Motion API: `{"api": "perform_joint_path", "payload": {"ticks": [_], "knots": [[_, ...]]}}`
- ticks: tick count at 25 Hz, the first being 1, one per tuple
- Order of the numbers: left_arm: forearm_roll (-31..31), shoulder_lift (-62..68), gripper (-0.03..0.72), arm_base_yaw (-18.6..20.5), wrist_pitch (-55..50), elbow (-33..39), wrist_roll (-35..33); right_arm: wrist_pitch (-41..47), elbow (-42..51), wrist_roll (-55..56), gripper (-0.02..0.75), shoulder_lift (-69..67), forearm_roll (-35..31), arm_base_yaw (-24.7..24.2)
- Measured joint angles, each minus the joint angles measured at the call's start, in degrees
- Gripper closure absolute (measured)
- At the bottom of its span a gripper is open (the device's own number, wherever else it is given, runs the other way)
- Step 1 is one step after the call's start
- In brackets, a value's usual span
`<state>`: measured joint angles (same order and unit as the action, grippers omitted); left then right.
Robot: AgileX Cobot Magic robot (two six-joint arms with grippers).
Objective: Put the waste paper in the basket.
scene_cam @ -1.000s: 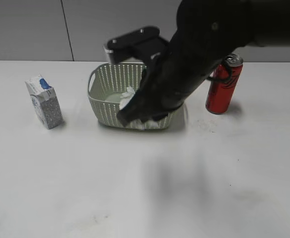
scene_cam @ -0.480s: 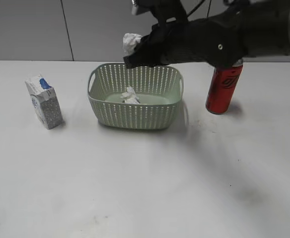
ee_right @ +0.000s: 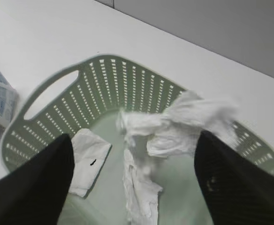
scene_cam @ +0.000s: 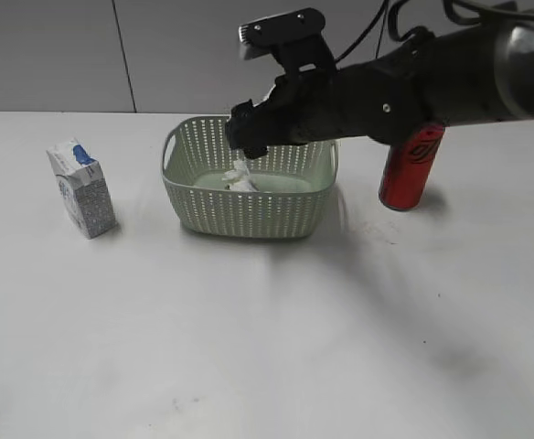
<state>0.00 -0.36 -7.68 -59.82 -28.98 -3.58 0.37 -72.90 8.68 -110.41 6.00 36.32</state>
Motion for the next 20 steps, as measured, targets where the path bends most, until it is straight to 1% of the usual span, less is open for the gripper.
{"api": "perform_joint_path", "payload": {"ticks": [1,3,7,10,13,15,17,20], "knots": [[0.0,0.0,0.107,0.0,0.0,0.0,0.0,2.8,-0.5,0.0,0.140,1.4,-0.6,0.0],[-0.3,0.0,0.107,0.0,0.0,0.0,0.0,13.6,-3.4,-0.1,0.147,2.9,-1.1,-0.1],[0.0,0.0,0.108,0.0,0.0,0.0,0.0,38.0,-13.9,-4.8,0.150,2.9,-1.2,-0.2],[0.0,0.0,0.108,0.0,0.0,0.0,0.0,52.1,-23.3,-8.1,0.152,2.9,-1.6,-1.1],[0.0,0.0,0.108,0.0,0.0,0.0,0.0,59.4,-31.1,-9.2,0.157,2.9,-2.6,-4.8],[0.0,0.0,0.108,0.0,0.0,0.0,0.0,63.6,-33.8,-9.4,0.160,2.9,-3.9,-9.3],[-0.3,0.0,0.108,0.0,0.0,0.0,0.0,66.5,-34.3,-9.5,0.164,2.9,-5.4,-14.1],[0.0,0.0,0.108,0.0,0.0,0.0,0.0,67.8,-34.3,-9.6,0.164,3.0,-7.3,-21.2]]}}
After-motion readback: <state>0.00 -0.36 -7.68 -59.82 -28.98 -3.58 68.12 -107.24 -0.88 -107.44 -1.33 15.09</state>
